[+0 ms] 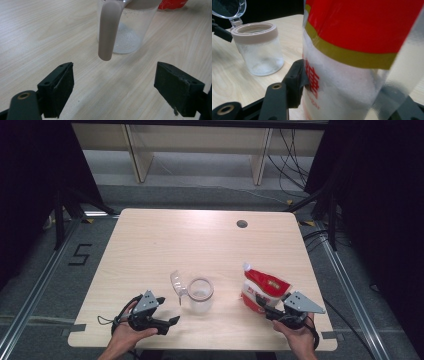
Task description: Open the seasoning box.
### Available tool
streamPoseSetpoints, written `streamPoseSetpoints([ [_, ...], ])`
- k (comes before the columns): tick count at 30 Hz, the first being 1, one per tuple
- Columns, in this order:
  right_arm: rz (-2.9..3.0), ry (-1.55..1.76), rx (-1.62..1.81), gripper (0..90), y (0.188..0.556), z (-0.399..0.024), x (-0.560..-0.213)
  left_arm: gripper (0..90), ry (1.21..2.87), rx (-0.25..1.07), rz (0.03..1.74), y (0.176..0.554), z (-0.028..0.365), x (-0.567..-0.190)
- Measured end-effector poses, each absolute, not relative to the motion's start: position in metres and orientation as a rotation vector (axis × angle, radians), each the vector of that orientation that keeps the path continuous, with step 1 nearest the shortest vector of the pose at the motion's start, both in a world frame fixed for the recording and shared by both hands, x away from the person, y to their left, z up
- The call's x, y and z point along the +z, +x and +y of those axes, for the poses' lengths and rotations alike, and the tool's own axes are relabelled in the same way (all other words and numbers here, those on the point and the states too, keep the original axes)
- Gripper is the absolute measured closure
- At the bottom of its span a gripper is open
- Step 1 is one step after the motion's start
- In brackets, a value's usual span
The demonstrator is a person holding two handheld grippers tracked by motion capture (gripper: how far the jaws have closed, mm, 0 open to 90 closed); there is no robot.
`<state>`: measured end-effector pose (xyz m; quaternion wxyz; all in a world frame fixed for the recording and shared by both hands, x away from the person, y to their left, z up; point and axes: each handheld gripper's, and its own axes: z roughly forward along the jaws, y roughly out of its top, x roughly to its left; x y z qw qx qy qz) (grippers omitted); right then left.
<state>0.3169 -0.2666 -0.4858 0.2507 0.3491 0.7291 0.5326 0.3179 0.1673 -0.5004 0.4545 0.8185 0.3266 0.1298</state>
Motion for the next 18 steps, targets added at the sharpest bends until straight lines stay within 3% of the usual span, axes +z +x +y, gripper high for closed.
streamPoseSetpoints([
  [18, 1.936, 0.983, 1.439, 48.0, 0.3181, -0.2647, -0.4875, 15.8, 2.004, 0.317, 0.82, 0.3176, 0.1675, -0.501],
])
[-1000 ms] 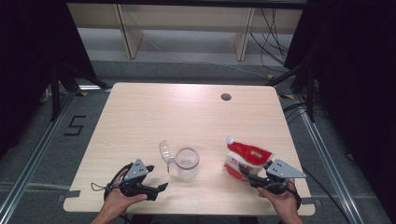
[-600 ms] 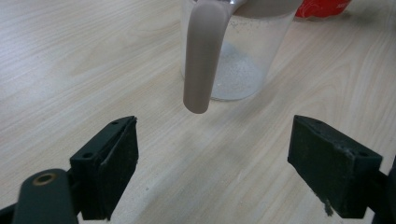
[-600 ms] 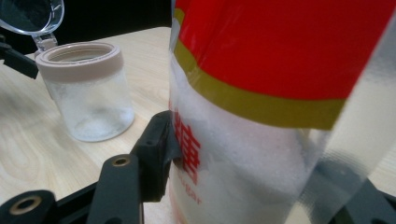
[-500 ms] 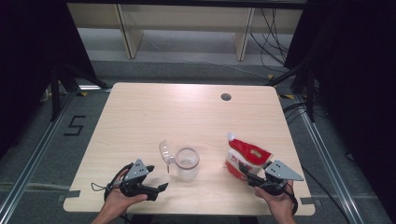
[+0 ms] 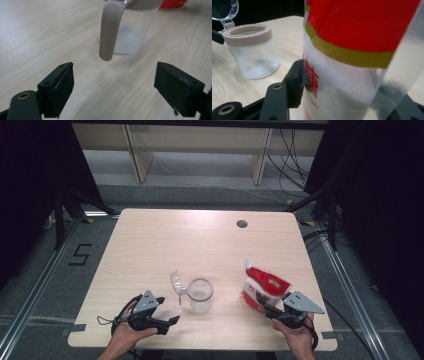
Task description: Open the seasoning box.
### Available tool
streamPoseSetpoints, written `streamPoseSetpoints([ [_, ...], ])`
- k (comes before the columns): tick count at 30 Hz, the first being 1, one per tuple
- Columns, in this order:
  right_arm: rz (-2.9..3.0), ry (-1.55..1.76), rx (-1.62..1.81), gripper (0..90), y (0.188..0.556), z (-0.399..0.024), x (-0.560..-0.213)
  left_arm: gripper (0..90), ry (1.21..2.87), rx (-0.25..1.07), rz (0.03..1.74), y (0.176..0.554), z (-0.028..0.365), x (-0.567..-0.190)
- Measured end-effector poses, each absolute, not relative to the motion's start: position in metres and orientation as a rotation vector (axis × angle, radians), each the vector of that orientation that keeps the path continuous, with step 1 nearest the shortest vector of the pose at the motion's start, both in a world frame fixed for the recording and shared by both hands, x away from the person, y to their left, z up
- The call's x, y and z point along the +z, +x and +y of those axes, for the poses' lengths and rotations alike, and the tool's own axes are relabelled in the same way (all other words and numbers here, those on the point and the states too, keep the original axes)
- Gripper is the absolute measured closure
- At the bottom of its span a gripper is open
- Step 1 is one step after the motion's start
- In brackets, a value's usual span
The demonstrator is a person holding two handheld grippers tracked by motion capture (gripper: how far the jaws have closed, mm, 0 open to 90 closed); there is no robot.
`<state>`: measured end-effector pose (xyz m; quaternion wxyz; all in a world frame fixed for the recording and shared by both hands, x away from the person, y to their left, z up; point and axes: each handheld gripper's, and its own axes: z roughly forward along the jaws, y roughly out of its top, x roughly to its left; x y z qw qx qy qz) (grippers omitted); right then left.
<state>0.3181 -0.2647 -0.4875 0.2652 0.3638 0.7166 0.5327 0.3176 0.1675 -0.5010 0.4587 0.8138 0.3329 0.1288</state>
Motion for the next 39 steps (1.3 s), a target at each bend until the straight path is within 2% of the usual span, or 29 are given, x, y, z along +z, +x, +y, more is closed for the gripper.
streamPoseSetpoints([
  [5, 1.948, 0.98, 1.452, 46.0, 0.318, -0.268, -0.488, 15.8, 2.015, 0.311, 0.829, 0.317, 0.168, -0.5],
  [8, 1.952, 0.986, 1.473, 40.7, 0.318, -0.27, -0.489, 15.8, 2.013, 0.31, 0.832, 0.317, 0.168, -0.5],
  [18, 1.941, 0.915, 1.538, 34.2, 0.323, -0.266, -0.494, 15.8, 2.014, 0.307, 0.828, 0.318, 0.168, -0.5],
  [39, 1.952, 0.814, 1.541, 30.8, 0.336, -0.266, -0.504, 15.8, 2.018, 0.305, 0.83, 0.318, 0.167, -0.501],
])
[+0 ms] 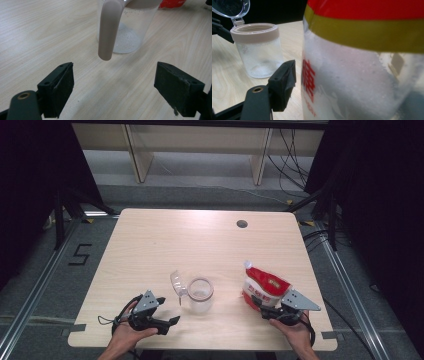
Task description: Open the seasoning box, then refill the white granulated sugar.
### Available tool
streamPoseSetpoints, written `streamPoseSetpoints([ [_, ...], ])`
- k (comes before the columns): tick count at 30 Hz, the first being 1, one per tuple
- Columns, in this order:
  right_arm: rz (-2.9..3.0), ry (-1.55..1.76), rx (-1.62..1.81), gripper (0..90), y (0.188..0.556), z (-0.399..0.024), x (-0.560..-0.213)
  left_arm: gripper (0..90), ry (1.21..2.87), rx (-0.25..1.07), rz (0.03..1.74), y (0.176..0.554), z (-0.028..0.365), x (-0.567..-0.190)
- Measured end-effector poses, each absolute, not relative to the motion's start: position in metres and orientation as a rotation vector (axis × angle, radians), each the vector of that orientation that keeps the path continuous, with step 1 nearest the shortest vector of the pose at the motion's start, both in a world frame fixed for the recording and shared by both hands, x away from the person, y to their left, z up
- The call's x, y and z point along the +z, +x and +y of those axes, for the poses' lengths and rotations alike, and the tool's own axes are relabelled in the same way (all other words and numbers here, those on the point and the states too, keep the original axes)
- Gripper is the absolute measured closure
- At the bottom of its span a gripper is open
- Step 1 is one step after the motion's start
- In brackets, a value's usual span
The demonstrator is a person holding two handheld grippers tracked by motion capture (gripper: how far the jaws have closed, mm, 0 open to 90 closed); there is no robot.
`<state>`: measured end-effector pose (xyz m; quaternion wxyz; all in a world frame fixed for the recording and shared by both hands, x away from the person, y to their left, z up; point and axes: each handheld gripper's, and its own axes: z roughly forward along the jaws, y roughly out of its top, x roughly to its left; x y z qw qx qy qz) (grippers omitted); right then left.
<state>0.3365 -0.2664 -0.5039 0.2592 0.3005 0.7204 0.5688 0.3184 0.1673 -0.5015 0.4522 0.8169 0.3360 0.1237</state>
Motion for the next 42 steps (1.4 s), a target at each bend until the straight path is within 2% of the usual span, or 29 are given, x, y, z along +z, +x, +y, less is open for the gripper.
streamPoseSetpoints([
  [12, 1.985, 0.83, 1.56, 39.2, 0.339, -0.27, -0.511, 15.8, 2.0, 0.3, 0.826, 0.32, 0.165, -0.5],
  [26, 2.034, 0.766, 1.565, 38.7, 0.346, -0.273, -0.516, 15.8, 2.021, 0.293, 0.817, 0.323, 0.163, -0.501],
  [29, 2.02, 0.744, 1.561, 43.0, 0.344, -0.274, -0.516, 15.8, 2.01, 0.299, 0.81, 0.323, 0.162, -0.502],
  [35, 2.018, 0.777, 1.575, 43.4, 0.342, -0.273, -0.516, 15.8, 2.016, 0.295, 0.805, 0.323, 0.163, -0.502],
  [42, 2.004, 0.763, 1.567, 39.8, 0.344, -0.273, -0.516, 15.8, 2.002, 0.285, 0.821, 0.322, 0.161, -0.503],
])
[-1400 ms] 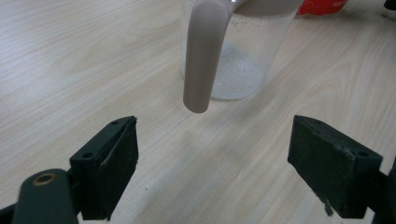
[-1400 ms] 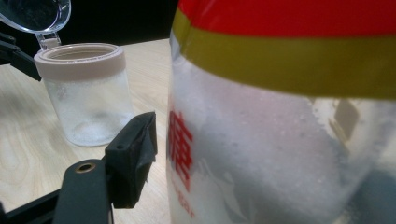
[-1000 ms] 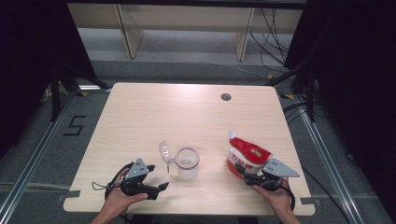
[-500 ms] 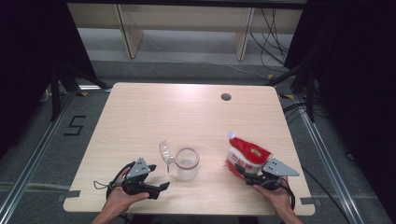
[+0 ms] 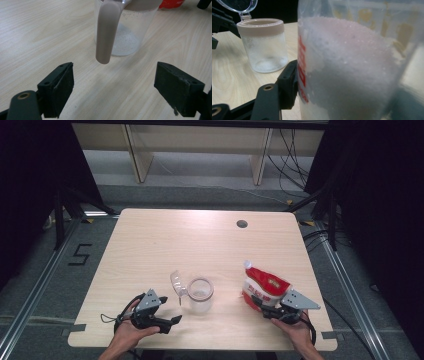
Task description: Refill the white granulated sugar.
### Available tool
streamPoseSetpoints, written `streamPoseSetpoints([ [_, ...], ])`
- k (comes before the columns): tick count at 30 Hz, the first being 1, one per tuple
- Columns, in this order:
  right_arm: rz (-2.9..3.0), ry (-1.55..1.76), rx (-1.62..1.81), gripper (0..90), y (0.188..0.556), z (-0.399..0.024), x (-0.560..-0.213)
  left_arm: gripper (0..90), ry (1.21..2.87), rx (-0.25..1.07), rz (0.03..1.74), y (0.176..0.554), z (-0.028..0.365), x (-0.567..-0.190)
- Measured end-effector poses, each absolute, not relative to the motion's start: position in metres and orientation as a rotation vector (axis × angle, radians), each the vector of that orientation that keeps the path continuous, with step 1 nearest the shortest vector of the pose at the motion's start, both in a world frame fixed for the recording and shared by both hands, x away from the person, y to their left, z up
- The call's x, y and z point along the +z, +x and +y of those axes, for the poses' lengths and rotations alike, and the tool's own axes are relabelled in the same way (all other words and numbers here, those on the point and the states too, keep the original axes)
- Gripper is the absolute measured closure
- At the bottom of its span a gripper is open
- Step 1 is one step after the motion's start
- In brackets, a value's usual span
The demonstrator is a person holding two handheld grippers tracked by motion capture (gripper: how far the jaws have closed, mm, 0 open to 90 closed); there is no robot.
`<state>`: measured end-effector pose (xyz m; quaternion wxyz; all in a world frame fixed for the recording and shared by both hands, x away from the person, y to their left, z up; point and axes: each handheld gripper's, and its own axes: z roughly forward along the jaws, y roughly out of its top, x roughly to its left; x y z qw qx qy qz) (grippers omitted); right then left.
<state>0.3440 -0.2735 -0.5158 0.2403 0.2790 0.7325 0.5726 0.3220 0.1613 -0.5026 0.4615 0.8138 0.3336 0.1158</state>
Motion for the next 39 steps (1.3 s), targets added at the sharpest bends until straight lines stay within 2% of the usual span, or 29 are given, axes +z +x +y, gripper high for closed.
streamPoseSetpoints([
  [5, 2.012, 0.793, 1.576, 38.5, 0.3444, -0.2726, -0.516, 15.8, 2.027, 0.291, 0.788, 0.3216, 0.1631, -0.501],
  [39, 1.951, 0.826, 1.585, 47.7, 0.3395, -0.2671, -0.5137, 15.8, 2.014, 0.293, 0.793, 0.32, 0.1622, -0.5022],
])
